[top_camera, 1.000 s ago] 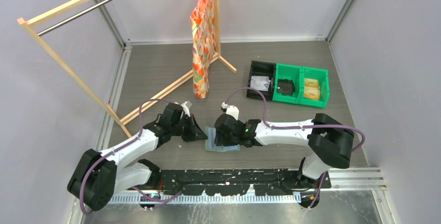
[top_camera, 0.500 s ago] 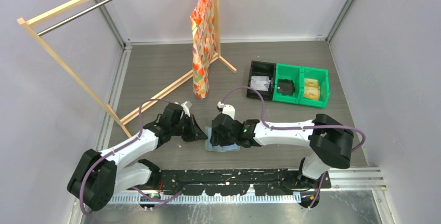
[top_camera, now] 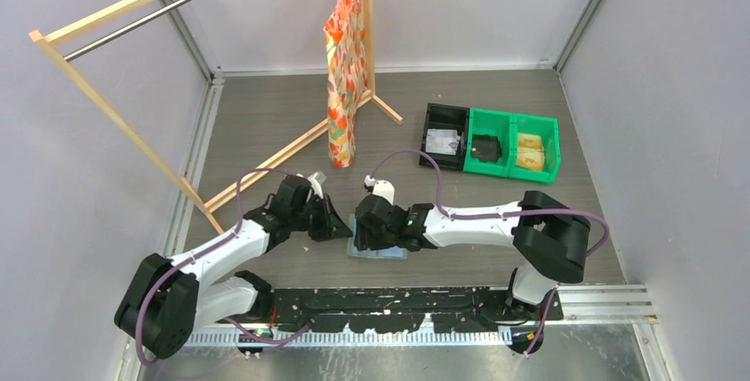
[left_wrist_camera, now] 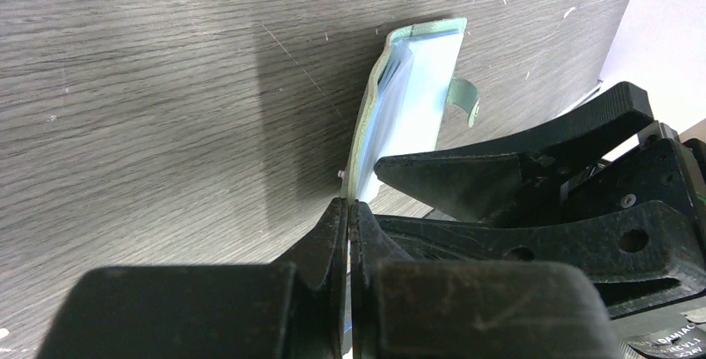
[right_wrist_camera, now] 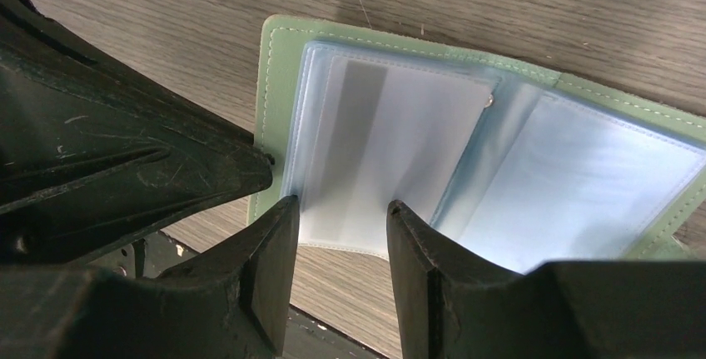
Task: Take the credit cards out of the card holder
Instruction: Remove the credit card from the card holder.
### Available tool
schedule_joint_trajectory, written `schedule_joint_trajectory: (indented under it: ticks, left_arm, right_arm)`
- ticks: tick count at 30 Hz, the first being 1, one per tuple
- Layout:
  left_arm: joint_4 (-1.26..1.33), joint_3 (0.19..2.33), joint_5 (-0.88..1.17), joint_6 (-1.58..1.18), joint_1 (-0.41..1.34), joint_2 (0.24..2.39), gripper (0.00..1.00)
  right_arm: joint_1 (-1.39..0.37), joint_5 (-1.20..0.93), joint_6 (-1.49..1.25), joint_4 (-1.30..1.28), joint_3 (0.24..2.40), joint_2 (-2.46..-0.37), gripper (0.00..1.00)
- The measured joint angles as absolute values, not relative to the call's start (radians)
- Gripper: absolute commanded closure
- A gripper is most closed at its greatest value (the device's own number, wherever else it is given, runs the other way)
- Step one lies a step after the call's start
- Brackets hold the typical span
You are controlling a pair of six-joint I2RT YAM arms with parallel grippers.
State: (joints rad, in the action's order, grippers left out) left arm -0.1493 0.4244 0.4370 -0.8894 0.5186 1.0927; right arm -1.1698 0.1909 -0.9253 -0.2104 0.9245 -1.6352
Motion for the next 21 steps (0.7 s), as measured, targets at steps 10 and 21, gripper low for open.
schedule_joint_trajectory:
  ticks: [10, 21]
  left_arm:
    - [-0.150, 0.424, 0.437, -0.889, 0.519, 1.093, 1.00]
    - [-0.149, 0.425, 0.437, -0.889, 0.519, 1.093, 1.00]
  right_arm:
    - [-1.172, 0.252, -0.929, -0.295, 0.958, -1.639, 0.53]
    - [-1.173, 0.342, -0.945, -0.426, 0.967, -1.637, 0.54]
